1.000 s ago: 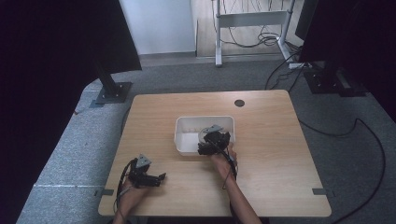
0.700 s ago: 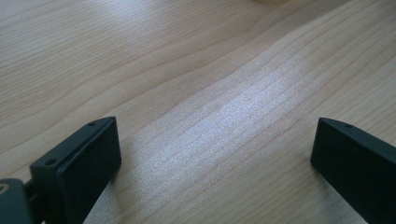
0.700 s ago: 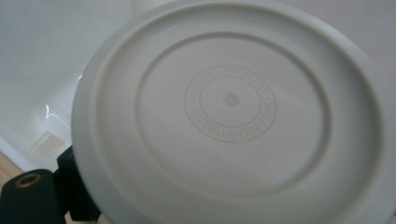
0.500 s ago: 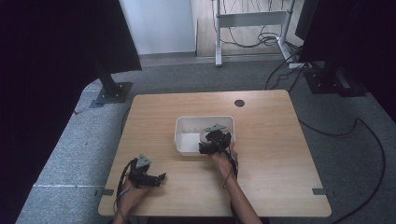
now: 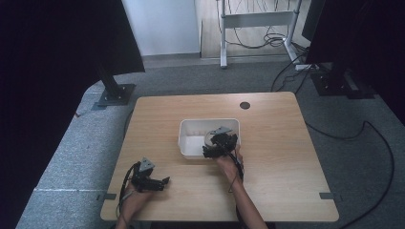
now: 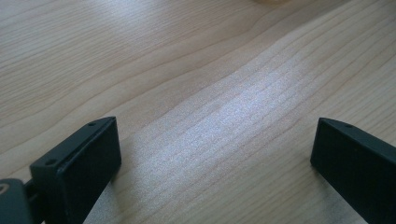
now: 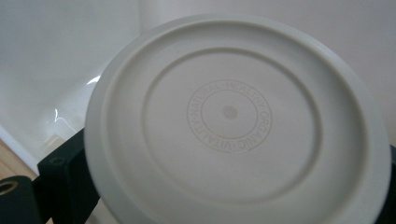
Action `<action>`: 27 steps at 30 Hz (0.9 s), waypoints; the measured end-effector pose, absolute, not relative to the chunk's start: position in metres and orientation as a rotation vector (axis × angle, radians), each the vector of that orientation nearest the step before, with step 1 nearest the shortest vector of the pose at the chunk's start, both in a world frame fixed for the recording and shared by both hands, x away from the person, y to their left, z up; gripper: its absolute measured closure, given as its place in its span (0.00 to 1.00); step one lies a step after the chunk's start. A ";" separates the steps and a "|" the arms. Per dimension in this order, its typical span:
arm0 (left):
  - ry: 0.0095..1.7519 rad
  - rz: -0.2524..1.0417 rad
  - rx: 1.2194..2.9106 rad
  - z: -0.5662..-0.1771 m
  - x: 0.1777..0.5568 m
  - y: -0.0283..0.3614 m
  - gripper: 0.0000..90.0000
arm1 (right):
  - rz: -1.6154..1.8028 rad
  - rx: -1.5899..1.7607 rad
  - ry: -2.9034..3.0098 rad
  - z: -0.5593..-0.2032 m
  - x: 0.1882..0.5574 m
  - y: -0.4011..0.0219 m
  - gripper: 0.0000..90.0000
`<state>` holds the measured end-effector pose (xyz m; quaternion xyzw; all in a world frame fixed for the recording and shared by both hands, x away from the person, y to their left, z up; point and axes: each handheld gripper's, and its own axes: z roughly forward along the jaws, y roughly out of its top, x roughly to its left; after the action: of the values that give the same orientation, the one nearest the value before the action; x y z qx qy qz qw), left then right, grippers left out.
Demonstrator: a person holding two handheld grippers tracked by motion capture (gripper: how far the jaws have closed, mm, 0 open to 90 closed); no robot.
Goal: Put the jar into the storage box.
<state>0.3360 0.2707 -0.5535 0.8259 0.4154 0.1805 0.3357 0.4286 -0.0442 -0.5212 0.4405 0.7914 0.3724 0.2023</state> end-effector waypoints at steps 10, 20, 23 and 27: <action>1.085 0.470 2.153 -0.554 0.336 0.271 0.02 | 1.046 1.188 2.196 -0.513 0.420 -0.046 0.03; 1.082 0.472 2.155 -0.553 0.336 0.271 0.02 | 1.066 1.156 2.182 -0.500 0.410 -0.052 0.03; 1.082 0.472 2.155 -0.553 0.336 0.271 0.02 | 1.066 1.148 2.186 -0.499 0.407 -0.055 0.03; 1.082 0.472 2.155 -0.553 0.336 0.271 0.02 | 1.073 1.135 2.186 -0.497 0.402 -0.058 0.03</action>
<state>0.3361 0.2707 -0.5535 0.8262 0.4148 0.1809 0.3355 0.4020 -0.0585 -0.4971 0.4117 0.7928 0.3890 0.2253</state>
